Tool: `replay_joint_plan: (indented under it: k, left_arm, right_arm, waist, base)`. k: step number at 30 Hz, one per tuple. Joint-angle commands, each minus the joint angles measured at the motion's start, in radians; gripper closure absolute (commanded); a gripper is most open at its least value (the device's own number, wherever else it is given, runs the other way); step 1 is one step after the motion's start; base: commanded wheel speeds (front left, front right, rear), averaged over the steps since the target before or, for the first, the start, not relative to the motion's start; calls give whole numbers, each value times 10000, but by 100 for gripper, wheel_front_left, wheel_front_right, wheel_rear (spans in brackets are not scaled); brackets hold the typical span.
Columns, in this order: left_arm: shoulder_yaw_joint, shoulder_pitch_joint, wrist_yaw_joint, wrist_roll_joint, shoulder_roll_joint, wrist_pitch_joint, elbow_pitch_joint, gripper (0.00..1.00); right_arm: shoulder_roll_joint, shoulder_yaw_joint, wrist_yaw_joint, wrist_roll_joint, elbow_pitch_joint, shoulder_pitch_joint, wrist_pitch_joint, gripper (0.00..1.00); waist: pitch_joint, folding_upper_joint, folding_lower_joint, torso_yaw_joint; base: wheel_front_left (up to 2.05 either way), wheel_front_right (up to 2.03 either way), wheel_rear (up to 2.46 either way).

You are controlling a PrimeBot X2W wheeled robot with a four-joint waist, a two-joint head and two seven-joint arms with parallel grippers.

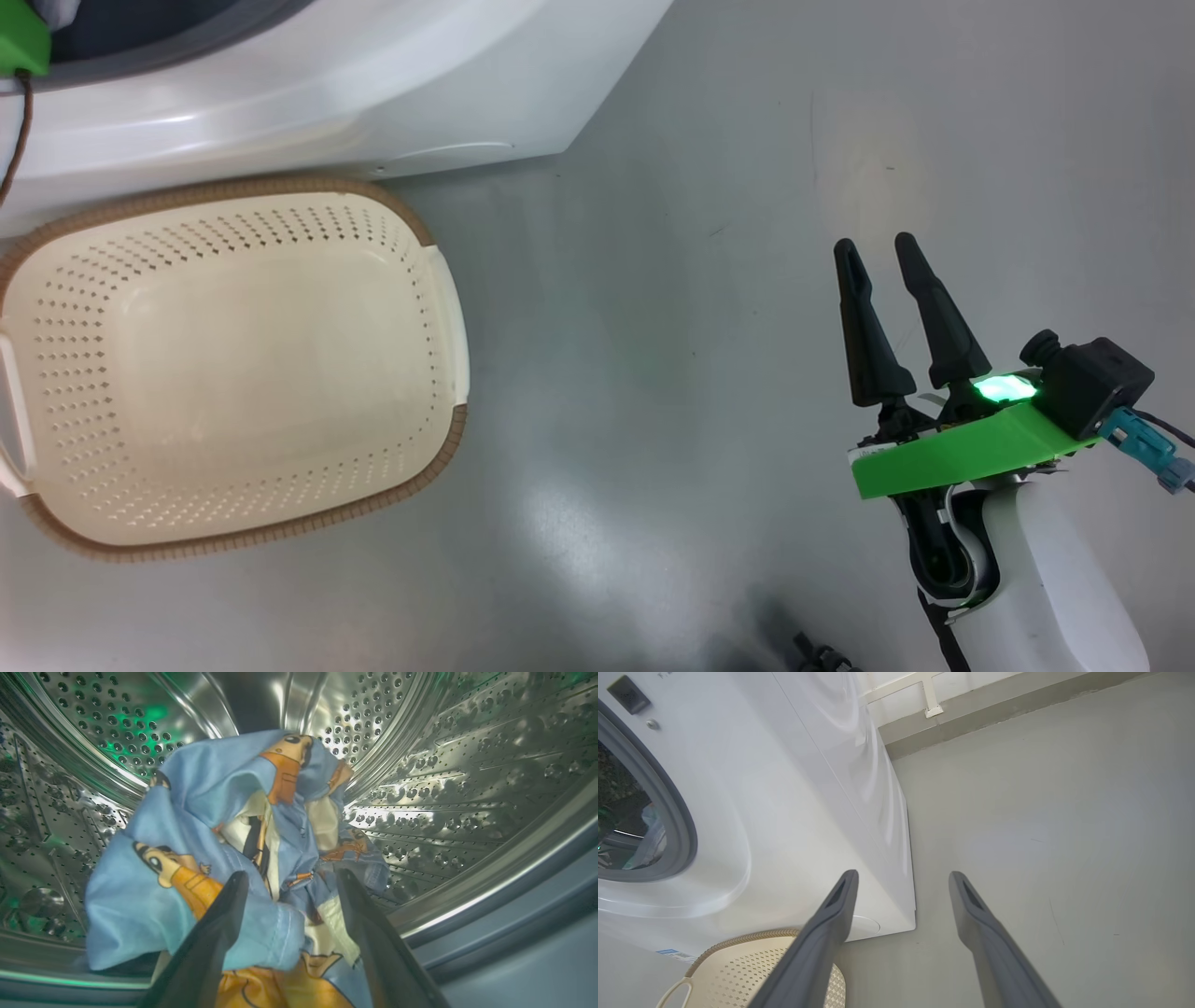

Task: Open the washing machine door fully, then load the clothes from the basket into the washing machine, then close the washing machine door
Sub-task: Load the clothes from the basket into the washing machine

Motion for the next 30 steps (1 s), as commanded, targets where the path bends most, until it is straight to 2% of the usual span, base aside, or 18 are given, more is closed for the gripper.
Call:
replay_joint_plan:
  k: [1,12,30]
  left_arm:
    - [162,-185,-15,-165,449,-49,-254,0]
    - [830,794,-15,-276,366,-50,-1116,0]
    - [2320,2957,-15,617,-23,-51,-2741,0]
  right_arm:
    - [20,183,16,23,-194,226,-48,0]
    - [20,-13,16,-135,-216,258,-48,0]
    - [20,-339,16,-410,-235,351,-48,0]
  waist:
    - [3,0,0,14]
    - [-114,0,0,265]
    - [-341,0,0,802]
  base:
    - [0,0,0]
    - [0,0,0]
    - [0,0,0]
